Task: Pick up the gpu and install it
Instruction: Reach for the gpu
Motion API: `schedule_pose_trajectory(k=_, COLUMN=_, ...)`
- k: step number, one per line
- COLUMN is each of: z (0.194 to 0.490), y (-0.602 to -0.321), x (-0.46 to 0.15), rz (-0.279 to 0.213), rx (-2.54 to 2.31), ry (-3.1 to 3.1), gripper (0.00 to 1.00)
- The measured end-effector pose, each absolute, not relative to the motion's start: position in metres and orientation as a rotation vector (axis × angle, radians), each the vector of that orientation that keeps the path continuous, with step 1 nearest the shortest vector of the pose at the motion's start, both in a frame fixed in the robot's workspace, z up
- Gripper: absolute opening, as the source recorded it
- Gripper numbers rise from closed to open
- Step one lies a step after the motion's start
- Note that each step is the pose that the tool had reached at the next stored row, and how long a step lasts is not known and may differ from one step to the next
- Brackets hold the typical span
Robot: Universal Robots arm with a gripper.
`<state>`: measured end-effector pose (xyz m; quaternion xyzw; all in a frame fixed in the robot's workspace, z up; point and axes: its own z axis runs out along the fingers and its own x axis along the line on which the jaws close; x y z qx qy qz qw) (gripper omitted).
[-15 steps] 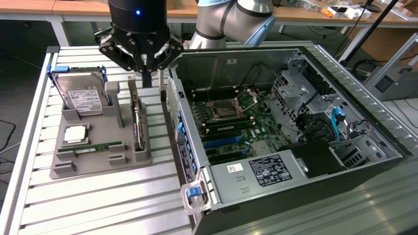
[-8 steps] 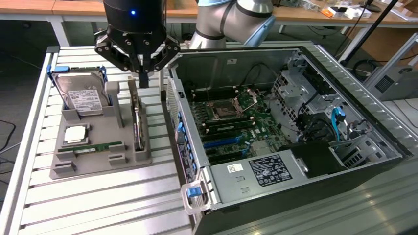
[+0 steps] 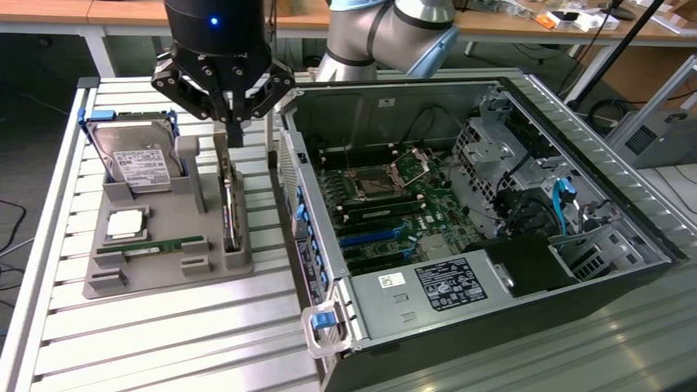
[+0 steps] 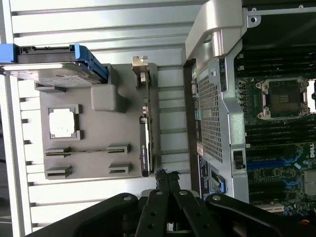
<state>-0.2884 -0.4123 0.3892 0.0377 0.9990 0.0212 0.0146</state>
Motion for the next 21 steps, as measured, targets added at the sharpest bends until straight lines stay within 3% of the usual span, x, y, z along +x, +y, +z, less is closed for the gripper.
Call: schedule_pose_trajectory(k=21, z=0.389, y=-0.413, x=-0.301, rz=0.066, rx=0.117, ry=3.110, gripper=0.11)
